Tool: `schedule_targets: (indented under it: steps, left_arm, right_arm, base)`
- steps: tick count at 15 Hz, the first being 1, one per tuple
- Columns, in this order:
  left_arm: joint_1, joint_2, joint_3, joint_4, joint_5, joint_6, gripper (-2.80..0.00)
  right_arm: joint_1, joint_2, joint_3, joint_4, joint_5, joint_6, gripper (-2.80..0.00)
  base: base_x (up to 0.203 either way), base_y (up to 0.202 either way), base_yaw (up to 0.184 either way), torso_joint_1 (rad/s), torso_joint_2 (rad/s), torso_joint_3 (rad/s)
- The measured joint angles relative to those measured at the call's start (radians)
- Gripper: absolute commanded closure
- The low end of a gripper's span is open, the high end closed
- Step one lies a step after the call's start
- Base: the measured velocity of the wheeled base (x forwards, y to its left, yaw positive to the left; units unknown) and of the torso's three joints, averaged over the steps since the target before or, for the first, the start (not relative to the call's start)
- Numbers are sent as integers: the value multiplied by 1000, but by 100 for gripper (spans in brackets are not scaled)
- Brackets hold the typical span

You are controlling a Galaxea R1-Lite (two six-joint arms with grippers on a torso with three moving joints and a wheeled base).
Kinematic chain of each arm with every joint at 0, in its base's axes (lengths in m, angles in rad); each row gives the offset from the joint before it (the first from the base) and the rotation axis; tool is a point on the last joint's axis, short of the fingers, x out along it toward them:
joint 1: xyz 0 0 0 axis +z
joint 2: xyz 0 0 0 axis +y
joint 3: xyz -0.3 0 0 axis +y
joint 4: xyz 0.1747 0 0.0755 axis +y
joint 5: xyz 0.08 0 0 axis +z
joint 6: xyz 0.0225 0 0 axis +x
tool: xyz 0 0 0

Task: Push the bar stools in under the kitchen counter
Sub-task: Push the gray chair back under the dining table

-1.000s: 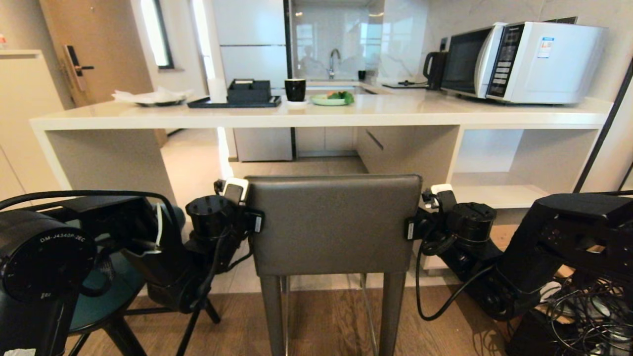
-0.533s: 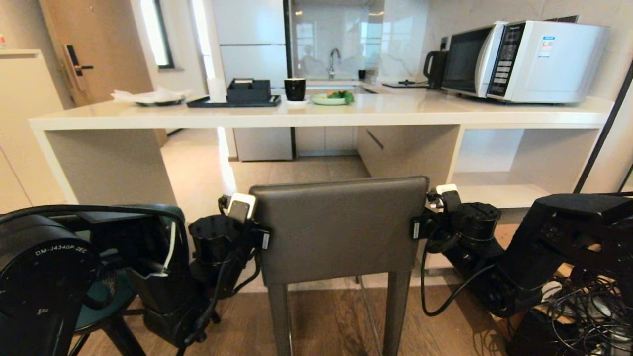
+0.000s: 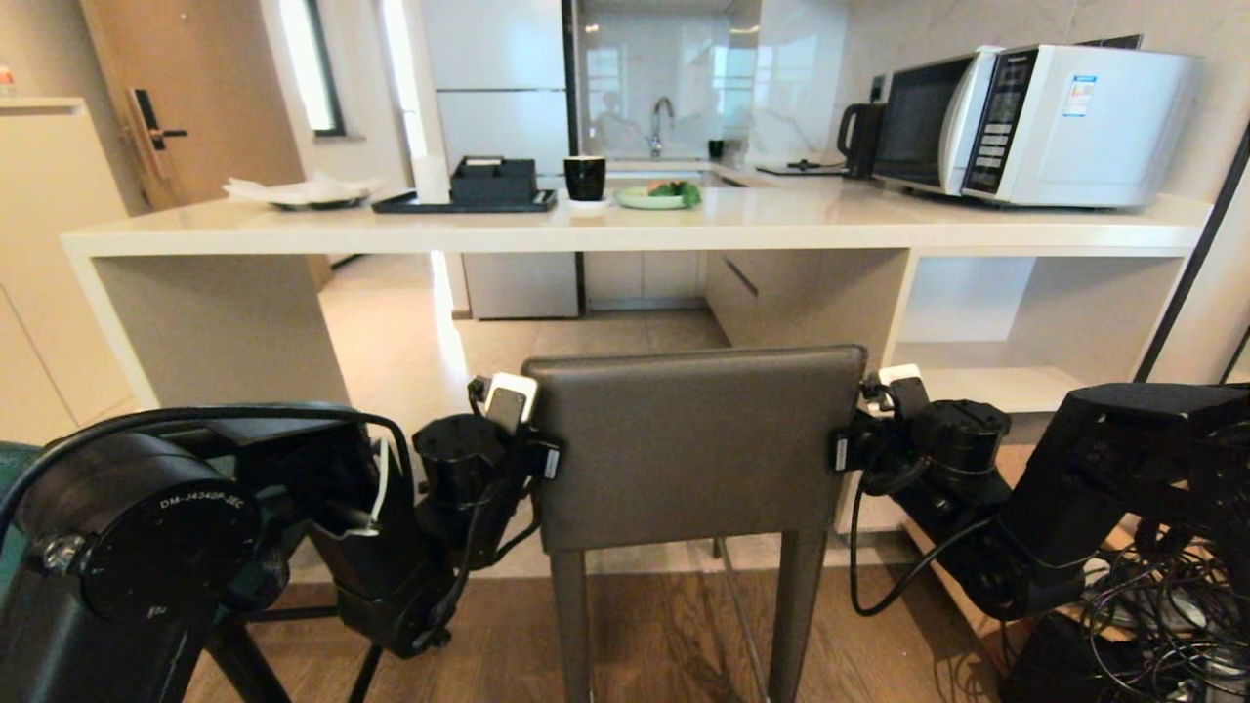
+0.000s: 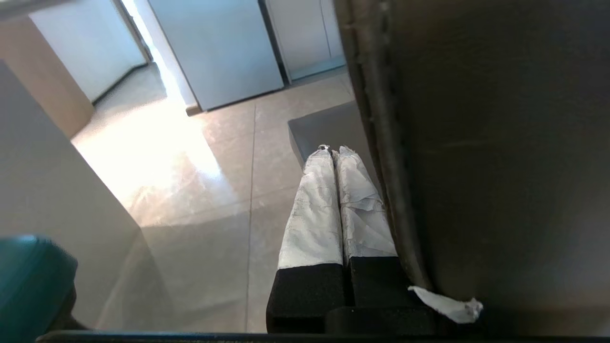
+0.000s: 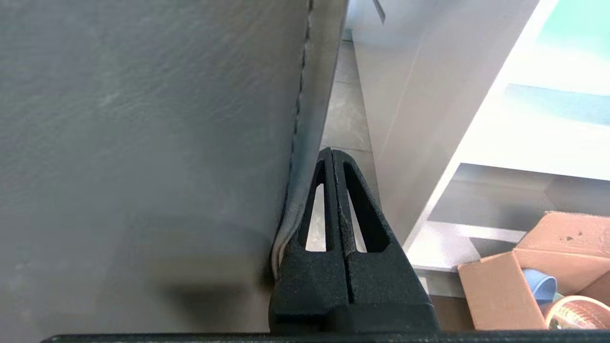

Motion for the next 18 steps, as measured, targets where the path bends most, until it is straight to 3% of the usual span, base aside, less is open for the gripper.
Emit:
schedule_targets:
  steps: [5,11,15,18]
  left_arm:
    - [87,9,-98,95,-24,16,0]
    - [69,22,-18,-9,-12,1,0]
    - [68,24,-11,-8,-13,-16,0]
    - [80,23,-16,-4,-14,-17,0]
  right_arm:
    - [16,5,-5,3,13,-17,0]
    - [29,7,-24,7,4,-18,0]
    - [39,-9,-23,8,-2,-18,0]
    - [48,-16,-23,15,0,-18,0]
  base:
    - [0,0,0,0,0,0]
    - [0,0,0,0,0,0]
    - [0,0,0,0,0,0]
    - [137,0,1,-5,2,5]
